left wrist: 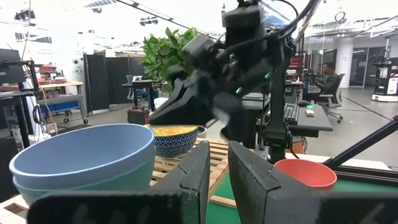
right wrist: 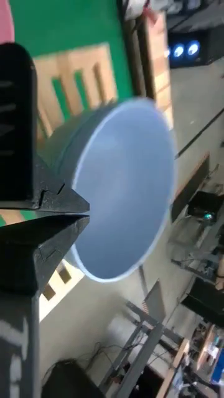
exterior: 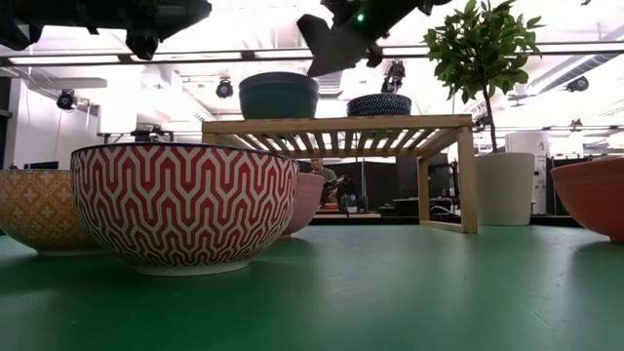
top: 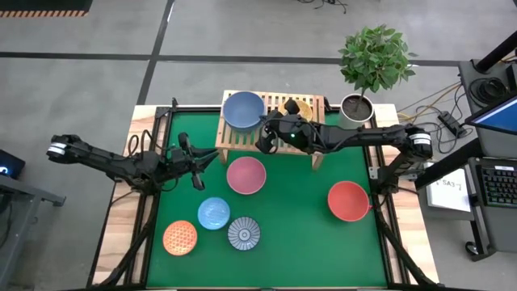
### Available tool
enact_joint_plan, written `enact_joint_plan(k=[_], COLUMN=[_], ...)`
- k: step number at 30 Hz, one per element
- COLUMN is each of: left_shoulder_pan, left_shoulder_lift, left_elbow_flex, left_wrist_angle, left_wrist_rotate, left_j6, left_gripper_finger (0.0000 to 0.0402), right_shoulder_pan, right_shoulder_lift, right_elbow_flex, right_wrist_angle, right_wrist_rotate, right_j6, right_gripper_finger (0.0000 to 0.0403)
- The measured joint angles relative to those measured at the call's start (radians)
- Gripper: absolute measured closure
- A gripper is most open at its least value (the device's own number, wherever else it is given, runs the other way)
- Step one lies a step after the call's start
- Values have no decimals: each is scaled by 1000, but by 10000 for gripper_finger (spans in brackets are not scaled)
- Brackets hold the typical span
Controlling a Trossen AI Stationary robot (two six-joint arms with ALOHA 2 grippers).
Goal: Place and stack bowls onto a shelf
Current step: Stack the light blue bowl on top of the green bowl on the shelf, then stack the blue patterned bowl on top of the yellow patterned bowl on the shelf
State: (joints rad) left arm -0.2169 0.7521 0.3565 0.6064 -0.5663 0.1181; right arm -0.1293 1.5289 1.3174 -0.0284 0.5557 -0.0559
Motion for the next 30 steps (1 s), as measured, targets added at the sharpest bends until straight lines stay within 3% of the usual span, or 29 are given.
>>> enact_joint_plan(k=[9,15,18,25,30], left_shoulder_pan=[0,-5,-5,-12,-83], left_shoulder_lift=[0,0,1,24,60], left_elbow_flex=[3,10,10,10,10], left_wrist_angle=[0,0,-1,-3,19], left_wrist_rotate=[2,8,8,16,96], left_j6=[-16,-47,-56,-136,-205], left_gripper_finger=[361,361,361,361,361], right_shoulder_pan=[249,471,569,710,746], right_shoulder_lift=[-197,-288,-304,-271,-263], right_elbow_flex=[-50,-185,-284,-512,-556], right_wrist_angle=[-117,-174,-181,35,110], right_wrist_rotate=[24,16,-37,21,21], right_j6=[-7,165,252,423,478], right_gripper_finger=[394,394,394,394,394])
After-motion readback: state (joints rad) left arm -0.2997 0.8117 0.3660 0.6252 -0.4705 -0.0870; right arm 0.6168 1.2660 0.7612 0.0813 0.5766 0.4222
